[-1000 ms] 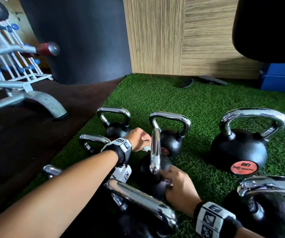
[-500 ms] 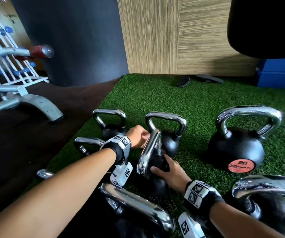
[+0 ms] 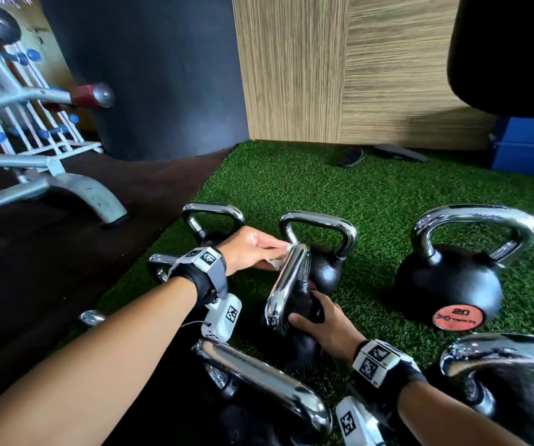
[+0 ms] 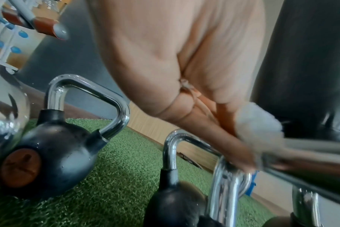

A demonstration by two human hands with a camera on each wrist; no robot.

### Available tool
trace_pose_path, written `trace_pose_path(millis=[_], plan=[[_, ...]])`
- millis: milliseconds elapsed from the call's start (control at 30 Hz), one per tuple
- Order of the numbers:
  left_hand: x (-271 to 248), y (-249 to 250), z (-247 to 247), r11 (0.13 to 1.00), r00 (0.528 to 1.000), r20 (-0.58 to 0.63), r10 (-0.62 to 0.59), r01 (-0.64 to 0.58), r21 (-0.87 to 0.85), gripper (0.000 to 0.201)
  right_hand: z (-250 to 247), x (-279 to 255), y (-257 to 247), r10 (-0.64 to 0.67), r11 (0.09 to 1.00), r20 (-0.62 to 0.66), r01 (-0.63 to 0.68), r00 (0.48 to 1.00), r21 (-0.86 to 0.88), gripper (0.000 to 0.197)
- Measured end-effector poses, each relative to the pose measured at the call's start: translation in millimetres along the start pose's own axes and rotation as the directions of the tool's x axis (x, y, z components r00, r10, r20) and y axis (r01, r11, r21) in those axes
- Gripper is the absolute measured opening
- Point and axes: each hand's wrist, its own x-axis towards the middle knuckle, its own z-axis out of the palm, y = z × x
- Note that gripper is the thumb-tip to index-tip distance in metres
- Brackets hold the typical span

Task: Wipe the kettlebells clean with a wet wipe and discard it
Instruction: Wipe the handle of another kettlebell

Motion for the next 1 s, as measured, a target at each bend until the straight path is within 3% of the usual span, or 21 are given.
trace_pose_path(millis=[200, 300, 367, 500, 667, 767, 900, 1000], plan=[[-6, 12, -5, 0.999, 0.998, 0.036, -0.045, 0.044, 0.025, 0.020, -3, 1, -2, -0.011, 1.000, 0.002, 0.011, 1.000, 0.021, 0.092], [-16, 14, -13, 0.991, 0.973, 0.195, -0.126, 0.118, 0.056, 0.006, -3, 0, -2, -0.034, 0.999, -0.012, 0.035, 0.999, 0.030, 0.089], [-23, 15, -20, 0.985, 0.944, 0.289, -0.159, 0.134, 0.106, 0.008, -3, 1, -2, -0.028, 0.999, -0.010, 0.028, 1.000, 0.031, 0.092], [-27, 19, -23, 0.980, 0.954, 0.265, -0.141, 0.096, 0.175, 0.011, -4, 1, -3, -0.016, 0.999, 0.003, 0.016, 1.000, 0.035, 0.093], [-42, 8, -23, 0.966, 0.892, 0.390, -0.230, 0.158, 0.207, 0.024, -3, 0, -2, -0.027, 0.999, -0.009, 0.027, 1.000, 0.032, 0.091], [-49, 3, -21, 0.956, 0.896, 0.376, -0.235, 0.144, 0.255, 0.030, -4, 1, -2, -0.033, 0.999, -0.001, 0.033, 0.999, 0.020, 0.091], [-58, -5, -12, 0.915, 0.867, 0.398, -0.301, 0.145, 0.376, 0.030, -4, 2, 0, -0.032, 0.999, -0.002, 0.032, 0.999, 0.014, 0.091], [-60, -9, -12, 0.925, 0.898, 0.354, -0.260, 0.126, 0.359, 0.029, -3, 3, 1, -0.040, 0.999, -0.008, 0.040, 0.999, 0.001, 0.090]])
